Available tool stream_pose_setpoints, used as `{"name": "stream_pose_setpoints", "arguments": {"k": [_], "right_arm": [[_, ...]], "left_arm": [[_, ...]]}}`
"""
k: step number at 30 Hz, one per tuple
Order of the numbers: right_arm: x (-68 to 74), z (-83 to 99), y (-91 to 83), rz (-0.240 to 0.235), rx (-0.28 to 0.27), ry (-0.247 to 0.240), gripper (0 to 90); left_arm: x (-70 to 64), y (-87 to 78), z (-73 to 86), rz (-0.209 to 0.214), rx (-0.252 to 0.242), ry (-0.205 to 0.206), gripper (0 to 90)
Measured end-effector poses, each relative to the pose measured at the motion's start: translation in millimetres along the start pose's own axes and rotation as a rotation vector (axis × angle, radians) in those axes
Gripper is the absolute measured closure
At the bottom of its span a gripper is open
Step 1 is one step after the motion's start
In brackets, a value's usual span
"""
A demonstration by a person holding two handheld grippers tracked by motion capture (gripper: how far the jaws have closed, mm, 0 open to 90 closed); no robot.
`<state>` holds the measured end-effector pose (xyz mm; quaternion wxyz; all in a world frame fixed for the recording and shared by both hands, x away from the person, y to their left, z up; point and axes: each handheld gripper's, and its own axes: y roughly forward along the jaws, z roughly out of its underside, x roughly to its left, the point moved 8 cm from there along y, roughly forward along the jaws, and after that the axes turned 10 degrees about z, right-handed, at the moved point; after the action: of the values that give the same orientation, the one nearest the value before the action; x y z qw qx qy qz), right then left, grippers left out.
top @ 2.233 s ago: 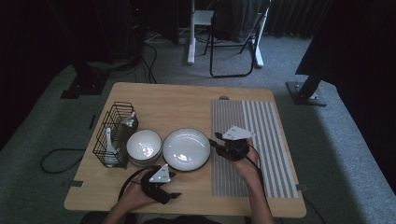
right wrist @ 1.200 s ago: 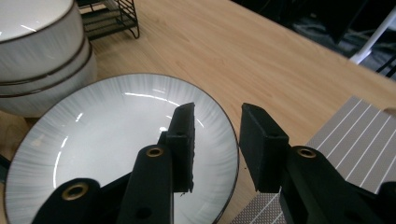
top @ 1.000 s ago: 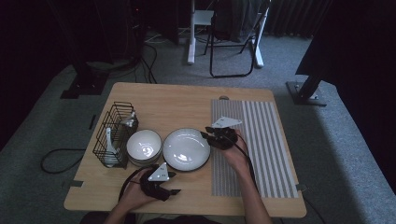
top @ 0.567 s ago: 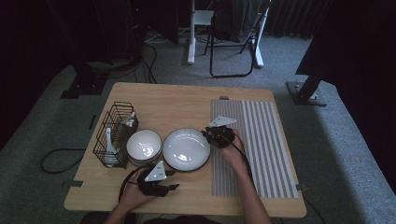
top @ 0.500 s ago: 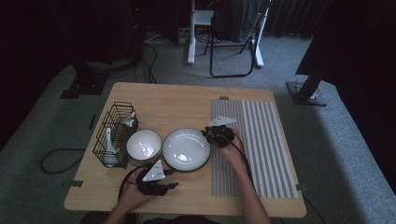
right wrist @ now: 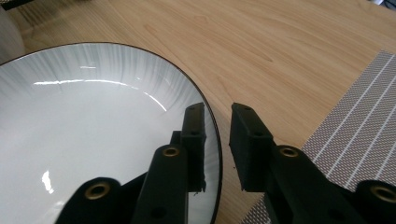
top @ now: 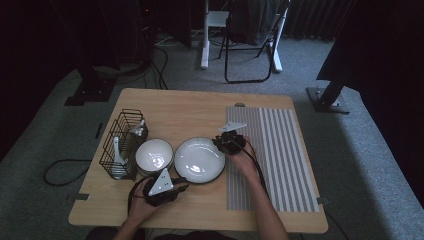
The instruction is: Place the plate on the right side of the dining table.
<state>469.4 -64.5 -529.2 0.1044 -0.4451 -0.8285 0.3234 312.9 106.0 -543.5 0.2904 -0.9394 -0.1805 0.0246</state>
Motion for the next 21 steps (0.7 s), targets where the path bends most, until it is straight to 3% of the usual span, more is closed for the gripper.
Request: {"name": "stream_pose_setpoints", "arguments": {"k": [4,10,15,21], "right_arm": [[-2.0,4.4,5.6,-0.009,0.022,0.013,77.4],[-1.3,6.7,7.4,-0.056,0.019,0.056,81.4],[-2.8,7.3,6.3,-0.063,0.011,0.085,83.2],[-4.6,6.9,3.8,-0.064,0.004,0.112,85.3]], "left_arm": [[4.9,0.2,2.2,-0.043,0.02,-0.012,76.8],[6.8,-0.6,2.3,-0.08,0.026,-0.027,81.2],[8.5,-1.1,4.0,-0.116,0.043,-0.034,83.5],[11.4,-1.0,4.2,-0.118,0.03,-0.066,85.5]]}}
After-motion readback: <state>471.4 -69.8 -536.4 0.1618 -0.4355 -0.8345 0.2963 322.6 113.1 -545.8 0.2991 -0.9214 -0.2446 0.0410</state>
